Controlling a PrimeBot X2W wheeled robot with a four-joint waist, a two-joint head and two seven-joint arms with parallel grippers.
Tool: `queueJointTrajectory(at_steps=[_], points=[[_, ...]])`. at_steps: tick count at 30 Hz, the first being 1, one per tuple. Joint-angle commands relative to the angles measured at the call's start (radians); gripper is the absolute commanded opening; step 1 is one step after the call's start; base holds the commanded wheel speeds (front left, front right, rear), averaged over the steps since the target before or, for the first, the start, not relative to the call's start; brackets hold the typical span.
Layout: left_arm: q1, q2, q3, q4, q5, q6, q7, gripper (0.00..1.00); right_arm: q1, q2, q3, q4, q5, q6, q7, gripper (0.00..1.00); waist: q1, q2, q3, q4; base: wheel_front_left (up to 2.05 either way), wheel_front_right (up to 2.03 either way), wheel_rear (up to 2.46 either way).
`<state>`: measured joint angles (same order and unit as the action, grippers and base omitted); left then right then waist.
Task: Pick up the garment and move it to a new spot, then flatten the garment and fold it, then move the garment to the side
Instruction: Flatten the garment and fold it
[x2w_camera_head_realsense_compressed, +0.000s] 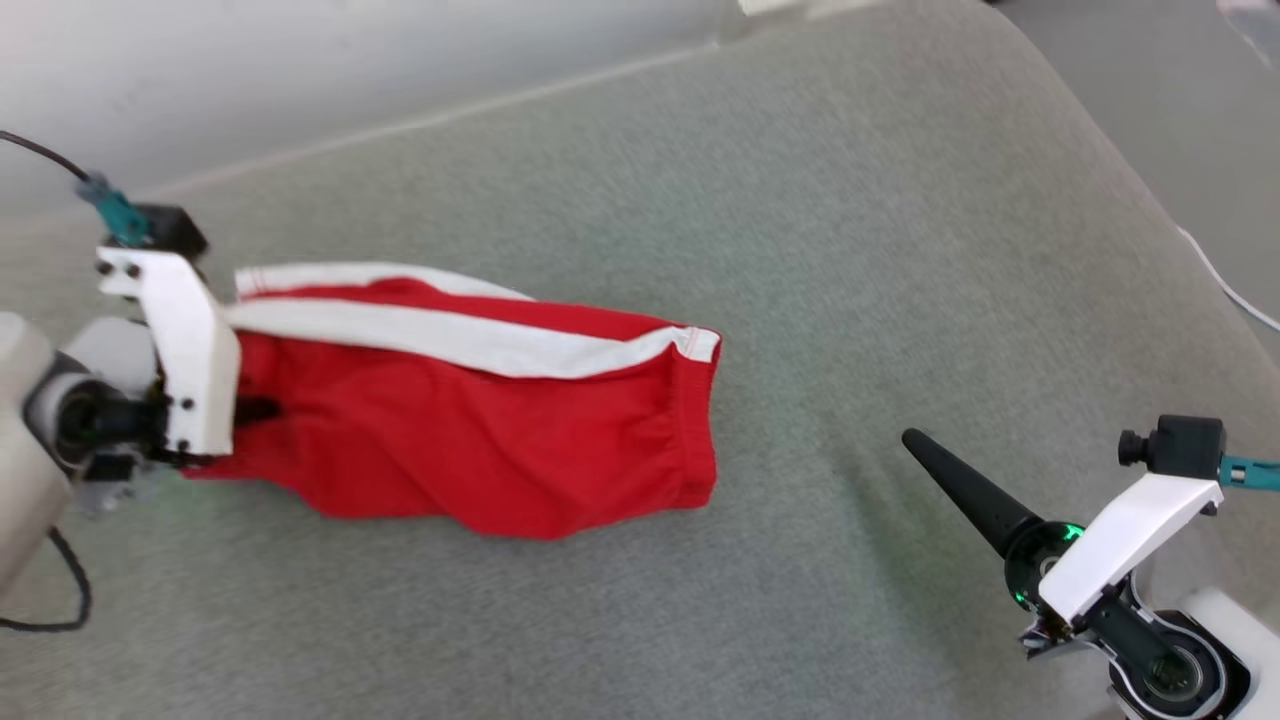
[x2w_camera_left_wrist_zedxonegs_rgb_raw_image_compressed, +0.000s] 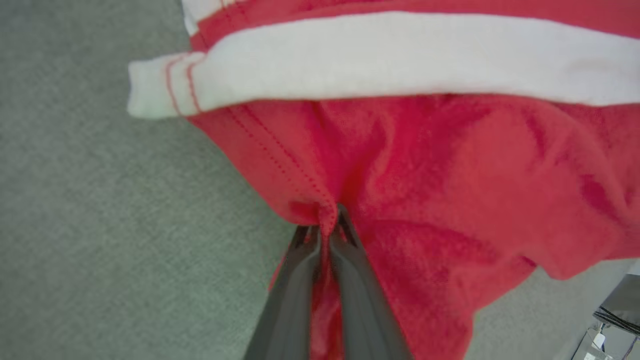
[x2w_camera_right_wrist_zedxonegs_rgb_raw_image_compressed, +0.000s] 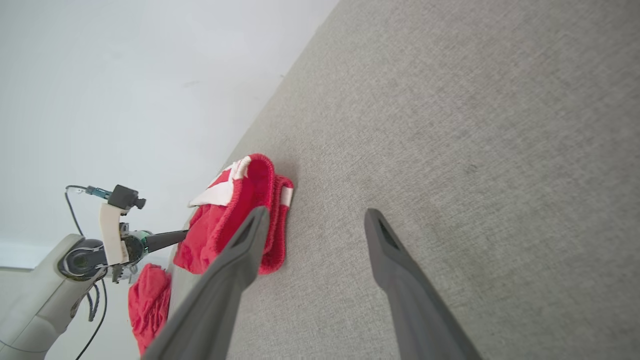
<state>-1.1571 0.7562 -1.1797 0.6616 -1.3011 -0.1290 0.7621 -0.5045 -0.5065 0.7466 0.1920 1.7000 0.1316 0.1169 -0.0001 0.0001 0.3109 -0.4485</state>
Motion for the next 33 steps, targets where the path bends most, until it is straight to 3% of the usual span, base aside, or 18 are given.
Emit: queueJointTrajectory(at_steps=[1, 11, 19, 20, 21, 22, 28, 33], points=[[0.018, -0.002, -0.003, -0.007, -0.014, -0.003, 0.004, 0.0, 0.016, -0.007, -0.003, 0.002, 0.003, -0.002, 0.005, 1.0, 0.0001, -0.0001, -0.043, 0.039, 0.0, 0.0, 0.0], [0.093, -0.028, -0.03, -0.099, -0.078, -0.003, 0.057, 0.0, 0.113, -0.05, -0.024, 0.032, 0.038, -0.002, 0.024, 1.0, 0.0001, -0.0001, -0.215, 0.178, 0.0, 0.0, 0.0], [0.221, -0.011, -0.037, -0.147, -0.126, -0.001, -0.002, 0.0, 0.165, -0.076, -0.033, 0.031, 0.044, -0.002, 0.021, 1.0, 0.0001, -0.0001, -0.276, 0.227, 0.0, 0.0, 0.0], [0.24, -0.014, -0.036, -0.143, -0.128, -0.001, -0.022, 0.31, 0.167, -0.077, -0.033, 0.029, 0.043, -0.002, 0.022, 1.0, 0.0001, -0.0001, -0.28, 0.23, 0.0, 0.0, 0.0], [0.261, -0.02, -0.036, -0.139, -0.136, -0.001, -0.033, 0.73, 0.17, -0.079, -0.033, 0.028, 0.042, -0.002, 0.022, 1.0, 0.0001, -0.0001, -0.284, 0.232, 0.0, 0.0, 0.0], [0.279, -0.026, -0.036, -0.134, -0.138, 0.0, -0.046, 1.0, 0.171, -0.082, -0.033, 0.028, 0.04, -0.002, 0.022, 1.0, 0.0001, -0.0001, -0.287, 0.235, 0.0, 0.0, 0.0], [0.313, -0.045, -0.009, -0.106, -0.105, -0.001, -0.194, 1.0, 0.174, -0.092, -0.024, 0.029, 0.009, -0.002, 0.008, 1.0, 0.0001, -0.0001, -0.302, 0.252, 0.0, 0.0, 0.0], [0.284, -0.024, 0.022, -0.122, -0.043, -0.002, -0.349, 1.0, 0.155, -0.088, -0.041, 0.009, -0.049, -0.002, -0.074, 1.0, 0.0001, -0.0001, -0.31, 0.268, 0.0, 0.0, 0.0]])
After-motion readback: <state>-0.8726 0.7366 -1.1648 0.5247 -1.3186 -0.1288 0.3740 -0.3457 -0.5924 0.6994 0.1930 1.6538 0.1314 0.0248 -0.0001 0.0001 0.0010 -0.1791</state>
